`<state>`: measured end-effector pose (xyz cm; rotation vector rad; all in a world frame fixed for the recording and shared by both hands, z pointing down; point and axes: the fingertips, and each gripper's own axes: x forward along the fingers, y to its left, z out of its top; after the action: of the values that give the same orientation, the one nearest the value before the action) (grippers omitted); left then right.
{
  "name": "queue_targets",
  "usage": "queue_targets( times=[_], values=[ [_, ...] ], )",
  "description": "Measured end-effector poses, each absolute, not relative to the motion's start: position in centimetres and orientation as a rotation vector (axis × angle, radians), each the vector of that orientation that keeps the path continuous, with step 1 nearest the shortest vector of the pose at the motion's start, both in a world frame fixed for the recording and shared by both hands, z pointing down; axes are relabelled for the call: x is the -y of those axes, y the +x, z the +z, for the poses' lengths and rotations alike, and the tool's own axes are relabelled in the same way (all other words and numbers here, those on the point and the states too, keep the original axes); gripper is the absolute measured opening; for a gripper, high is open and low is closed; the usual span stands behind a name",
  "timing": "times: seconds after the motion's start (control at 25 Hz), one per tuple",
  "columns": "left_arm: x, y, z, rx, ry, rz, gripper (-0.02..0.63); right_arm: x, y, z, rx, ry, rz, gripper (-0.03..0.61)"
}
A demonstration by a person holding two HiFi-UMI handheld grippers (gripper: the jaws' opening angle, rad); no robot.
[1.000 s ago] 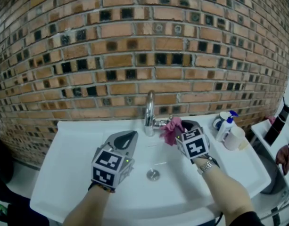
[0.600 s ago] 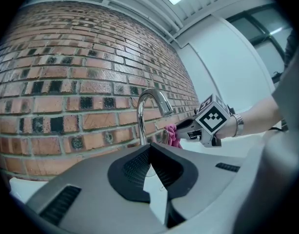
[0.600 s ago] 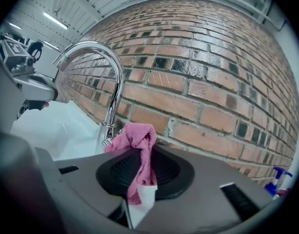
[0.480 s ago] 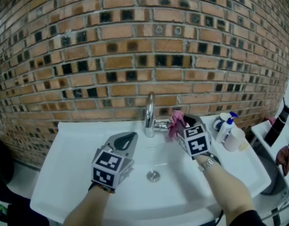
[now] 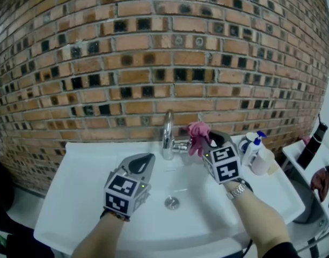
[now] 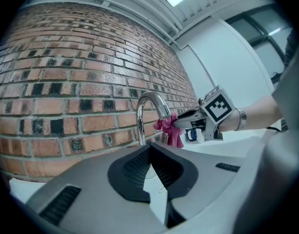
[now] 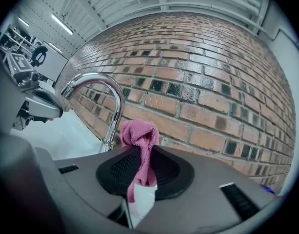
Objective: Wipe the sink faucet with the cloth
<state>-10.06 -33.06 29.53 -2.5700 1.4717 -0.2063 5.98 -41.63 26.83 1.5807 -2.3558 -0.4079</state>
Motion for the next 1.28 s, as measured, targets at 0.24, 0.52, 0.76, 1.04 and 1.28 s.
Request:
queue_targets(
  times=[0.24, 0.52, 0.76, 1.04, 1.28],
  values=[
    [32.3, -9.2, 28.6, -1.436, -2.562, -0.188, 0.000, 38.7, 5.4, 24.1, 2.412, 1.549, -0.466, 0.075],
    [30.2, -7.4, 26.5, -1.335, -2.563, -0.170, 0.000, 35.0, 5.2, 21.9, 2.468, 1.488, -0.534, 0.075],
    [27.2, -6.2, 25.2, -1.206, -2.601, -0.121, 0.003, 31.2, 4.1, 21.2, 2.551, 1.367, -0.562, 0.075],
    [24.1, -4.8, 24.6, -1.024, -2.668, -0.105, 0.159, 26.4, 1.8, 21.3, 2.666, 1.080, -0.610, 0.075],
    [21.6, -4.4, 24.0, -0.875, -2.721, -0.046, 0.219, 23.0, -0.1, 22.2, 2.729, 0.821, -0.674, 0.077]
  ],
)
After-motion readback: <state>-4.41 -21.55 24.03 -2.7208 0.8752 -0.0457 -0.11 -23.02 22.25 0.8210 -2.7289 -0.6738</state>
